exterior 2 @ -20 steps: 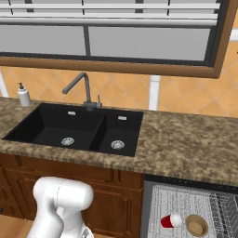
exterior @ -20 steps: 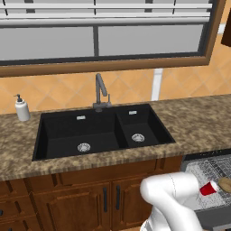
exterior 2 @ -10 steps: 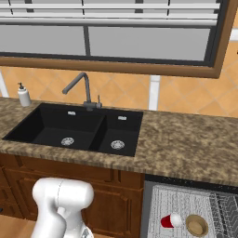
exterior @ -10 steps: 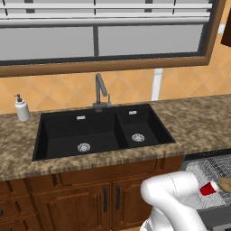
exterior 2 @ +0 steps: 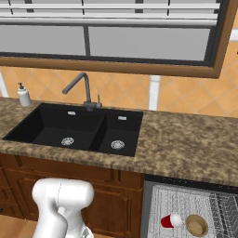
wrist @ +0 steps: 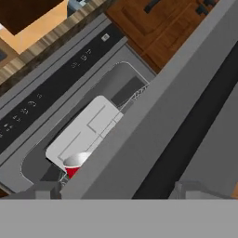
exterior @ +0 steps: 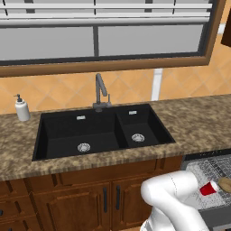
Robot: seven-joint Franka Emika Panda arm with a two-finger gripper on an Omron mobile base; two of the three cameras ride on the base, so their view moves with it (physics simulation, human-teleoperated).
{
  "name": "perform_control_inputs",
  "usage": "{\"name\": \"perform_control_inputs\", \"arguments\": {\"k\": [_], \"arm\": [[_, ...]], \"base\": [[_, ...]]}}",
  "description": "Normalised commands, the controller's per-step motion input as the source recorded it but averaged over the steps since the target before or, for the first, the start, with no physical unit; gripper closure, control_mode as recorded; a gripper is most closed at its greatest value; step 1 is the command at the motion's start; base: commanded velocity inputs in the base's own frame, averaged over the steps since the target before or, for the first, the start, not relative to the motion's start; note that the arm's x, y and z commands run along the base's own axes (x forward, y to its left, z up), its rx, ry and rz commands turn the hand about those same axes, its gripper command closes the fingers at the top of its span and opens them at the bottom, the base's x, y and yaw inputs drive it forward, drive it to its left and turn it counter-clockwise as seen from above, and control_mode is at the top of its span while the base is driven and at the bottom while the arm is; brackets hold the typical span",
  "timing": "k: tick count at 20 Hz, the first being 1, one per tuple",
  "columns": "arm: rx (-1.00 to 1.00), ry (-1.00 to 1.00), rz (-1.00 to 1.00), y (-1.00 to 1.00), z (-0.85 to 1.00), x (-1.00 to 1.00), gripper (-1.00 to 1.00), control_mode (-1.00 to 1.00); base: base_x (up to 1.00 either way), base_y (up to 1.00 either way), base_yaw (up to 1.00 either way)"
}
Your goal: Pick up the cup and bowl from the counter, place them in the dishwasher, and close the dishwasher door.
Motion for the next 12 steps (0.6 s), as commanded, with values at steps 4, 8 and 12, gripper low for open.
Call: {"name": "perform_control_inputs", "arguments": {"k": [4,8,12], "arm": [[0.0,-0.11,0.07,0.06,0.0,0.81,-1.0,-1.0],[0.0,-0.18,0.13,0.13,0.0,0.84,-1.0,-1.0],[0.07,-0.29,0.24,0.2,-0.06,0.7,-1.0,-1.0]], "base": [[0.0,0.0,0.0],[0.0,0.0,0.0],[0.0,0.0,0.0]]}}
